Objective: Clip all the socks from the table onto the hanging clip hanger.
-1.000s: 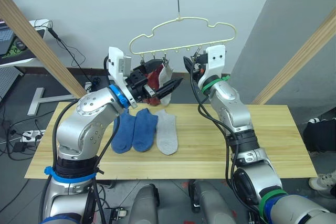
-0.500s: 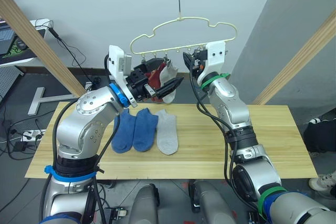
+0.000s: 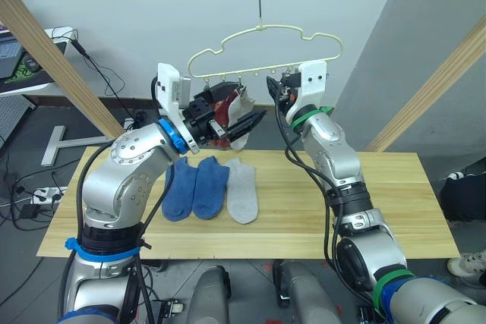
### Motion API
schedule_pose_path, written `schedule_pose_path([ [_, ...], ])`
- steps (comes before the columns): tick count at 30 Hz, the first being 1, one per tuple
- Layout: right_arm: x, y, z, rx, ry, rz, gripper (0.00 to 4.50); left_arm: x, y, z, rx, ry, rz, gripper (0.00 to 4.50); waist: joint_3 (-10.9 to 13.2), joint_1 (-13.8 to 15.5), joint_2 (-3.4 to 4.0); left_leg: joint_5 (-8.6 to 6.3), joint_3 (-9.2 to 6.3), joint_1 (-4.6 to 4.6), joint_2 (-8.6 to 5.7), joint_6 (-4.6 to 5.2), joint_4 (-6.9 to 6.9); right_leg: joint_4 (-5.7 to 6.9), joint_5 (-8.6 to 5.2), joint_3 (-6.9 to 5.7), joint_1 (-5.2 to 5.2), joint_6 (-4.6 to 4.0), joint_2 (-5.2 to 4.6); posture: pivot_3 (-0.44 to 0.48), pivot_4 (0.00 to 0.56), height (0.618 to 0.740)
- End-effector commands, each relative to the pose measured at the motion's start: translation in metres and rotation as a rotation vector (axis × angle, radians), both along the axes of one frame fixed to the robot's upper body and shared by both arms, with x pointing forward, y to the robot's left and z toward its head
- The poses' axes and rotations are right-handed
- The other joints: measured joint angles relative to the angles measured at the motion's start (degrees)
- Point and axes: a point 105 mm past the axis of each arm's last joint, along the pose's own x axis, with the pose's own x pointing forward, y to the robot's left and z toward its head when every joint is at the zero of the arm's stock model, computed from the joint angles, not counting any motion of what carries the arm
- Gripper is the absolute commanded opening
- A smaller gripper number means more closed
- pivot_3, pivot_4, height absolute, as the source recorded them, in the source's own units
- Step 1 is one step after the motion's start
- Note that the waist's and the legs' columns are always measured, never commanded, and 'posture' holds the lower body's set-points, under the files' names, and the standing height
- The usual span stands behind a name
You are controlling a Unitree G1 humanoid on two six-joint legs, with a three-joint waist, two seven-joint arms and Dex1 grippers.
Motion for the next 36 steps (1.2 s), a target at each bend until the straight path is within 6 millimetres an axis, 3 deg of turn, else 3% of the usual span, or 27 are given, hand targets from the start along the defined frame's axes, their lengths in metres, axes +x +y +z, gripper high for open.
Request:
schedule_pose_path([
  [1, -0.003, 0.000, 0.020, 0.033, -0.067, 0.000, 0.73, -0.005, -0.002, 0.009, -0.009, -0.053, -0.002, 4.50, 0.0, 0.0, 0.00, 0.00, 0.00, 0.00, 0.00, 0.00, 0.00, 0.00, 0.00, 0.00, 0.00, 0.00, 0.00, 0.026, 0.256, 0.740],
  [4, -0.003, 0.000, 0.019, 0.030, -0.063, 0.002, 0.02, -0.006, -0.003, 0.008, -0.012, -0.046, -0.003, 4.50, 0.0, 0.0, 0.00, 0.00, 0.00, 0.00, 0.00, 0.00, 0.00, 0.00, 0.00, 0.00, 0.00, 0.00, 0.00, 0.027, 0.256, 0.740],
  [10, -0.004, -0.002, 0.017, 0.029, -0.054, -0.004, 0.02, -0.007, -0.003, 0.000, -0.019, -0.018, 0.006, 4.50, 0.0, 0.0, 0.00, 0.00, 0.00, 0.00, 0.01, 0.00, 0.00, 0.00, 0.00, 0.00, 0.00, 0.00, 0.00, 0.025, 0.256, 0.740],
  [17, -0.010, -0.009, 0.005, -0.030, -0.016, 0.028, 0.02, 0.003, 0.006, -0.097, 0.183, 0.238, 0.127, 4.50, 0.0, 0.1, 0.00, 0.00, 0.00, 0.01, 0.03, 0.00, -0.02, 0.00, 0.14, 0.02, 0.00, -0.24, -0.03, 0.004, 0.256, 0.740],
  [22, -0.015, -0.013, 0.001, -0.033, 0.000, 0.029, 0.02, 0.013, 0.005, -0.140, 0.203, 0.318, 0.201, 4.50, 0.0, 0.3, 0.00, 0.01, 0.01, 0.01, 0.03, 0.01, 0.05, 0.02, 0.11, -0.01, -0.01, -0.19, -0.01, -0.011, 0.257, 0.740],
  [26, -0.019, -0.017, -0.003, -0.038, 0.020, 0.019, 0.02, 0.024, -0.005, -0.190, 0.249, 0.407, 0.244, 4.50, 0.0, 0.4, 0.02, 0.01, 0.06, 0.02, 0.01, 0.02, 0.07, 0.02, 0.11, 0.01, 0.01, -0.20, -0.02, -0.022, 0.259, 0.740],
  [31, -0.022, -0.017, -0.004, -0.042, 0.032, 0.016, 0.02, 0.041, -0.003, -0.220, 0.389, 0.411, 0.304, 4.50, 0.0, 0.3, 0.01, 0.01, 0.05, 0.00, -0.03, 0.03, 0.07, 0.00, 0.12, -0.02, 0.00, -0.19, 0.01, -0.049, 0.271, 0.740],
  [36, -0.023, -0.021, -0.006, -0.050, 0.043, 0.003, 0.02, 0.043, -0.009, -0.242, 0.462, 0.438, 0.271, 4.50, 0.0, 0.2, 0.02, 0.01, 0.05, 0.02, -0.01, 0.03, 0.06, 0.02, 0.06, -0.03, 0.01, -0.09, 0.05, -0.074, 0.285, 0.740],
])
